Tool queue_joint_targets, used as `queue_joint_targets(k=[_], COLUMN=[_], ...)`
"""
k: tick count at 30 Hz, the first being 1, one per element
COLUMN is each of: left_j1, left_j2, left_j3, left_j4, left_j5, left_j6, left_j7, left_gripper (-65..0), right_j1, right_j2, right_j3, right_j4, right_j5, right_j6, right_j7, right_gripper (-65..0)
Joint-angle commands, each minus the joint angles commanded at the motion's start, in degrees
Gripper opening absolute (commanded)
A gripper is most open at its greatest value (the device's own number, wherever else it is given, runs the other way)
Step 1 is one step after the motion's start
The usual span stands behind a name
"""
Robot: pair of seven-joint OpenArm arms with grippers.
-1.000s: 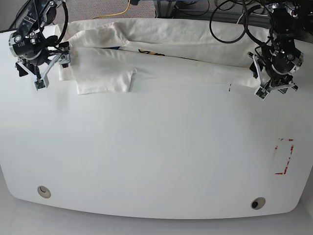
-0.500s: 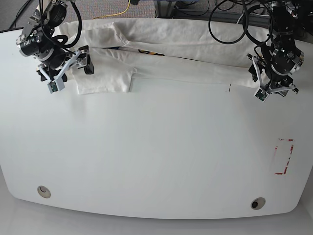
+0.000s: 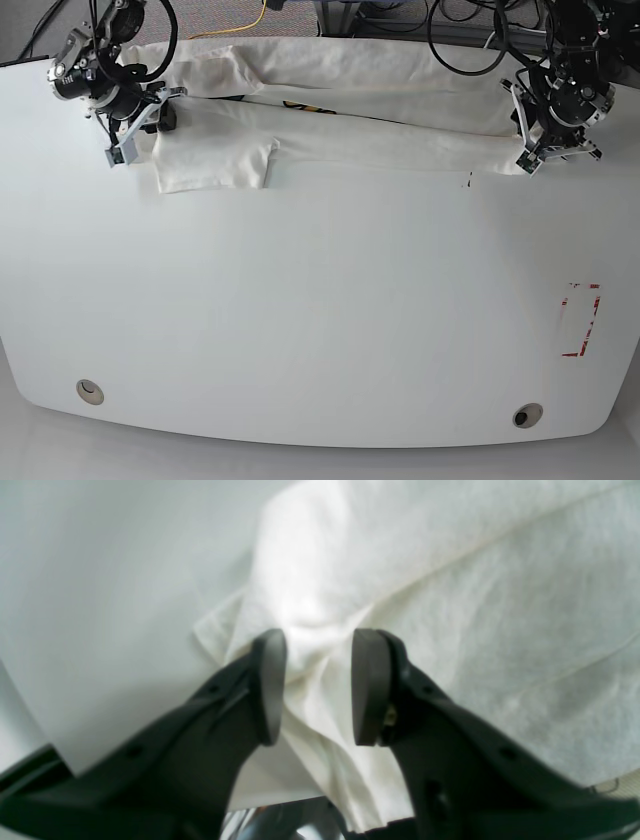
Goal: Layout the t-shirt on the table in an organized manner, then fold the t-shirt properly
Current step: 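Grasp the folded edge with both grippers at the shirt's ends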
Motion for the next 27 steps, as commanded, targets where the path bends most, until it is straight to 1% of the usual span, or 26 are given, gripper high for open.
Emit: queue_joint_targets(k=[4,8,9,11,14,18,20,24,27], left_j1=[-1.4,-4.5,-5.2,-6.5,-8.3,-11.3,-12.6,-15.1,-17.4], left_j2=[0.0,0.0,0.0,0.0,0.0,-0.1,-0.1,-0.1,-0.1], left_j3=[0.0,0.0,0.0,0.1,0.4,3.2,4.3,5.5,6.9], left_j4=[-2.4,-6.9,-7.7,-9.3,-10.6,-11.8,-12.8,-14.8,-16.5], left_j5=[0.0,0.0,0.0,0.0,0.0,0.0,0.2,0.2,0.1], left_j6=[0.0,0.0,0.0,0.0,0.0,0.0,0.0,0.0,0.0], left_j7=[0.0,0.0,0.0,0.0,0.0,0.0,0.0,0.0,0.0], left_gripper=[-47.4,-47.5,-47.5,-47.5,-47.5,-47.5,-47.5,-47.5,-47.5], right_j1=[0.4,0.5,0.6,0.7,2.1,4.3,5.4,7.7,10.4], right_j2=[0.9,1.6,1.9,3.7,5.1,5.9,7.0,8.1,8.6], right_j3=[0.0,-0.1,-0.4,-2.2,-4.1,-4.1,-4.2,-4.3,-4.2], right_j4=[-3.8,-7.9,-8.8,-10.6,-13.1,-15.6,-16.4,-18.5,-20.3], right_j5=[0.0,-0.1,-0.1,-0.1,-0.1,-0.2,-0.2,-0.2,-2.2], right_j6=[0.00,0.00,0.00,0.00,0.00,0.00,0.00,0.00,0.00], right_j7=[1.1,5.0,5.7,7.3,9.1,10.4,10.8,11.7,11.9], right_gripper=[-50.1,-50.1,-50.1,-50.1,-50.1,-50.1,-50.1,-50.1,-50.1])
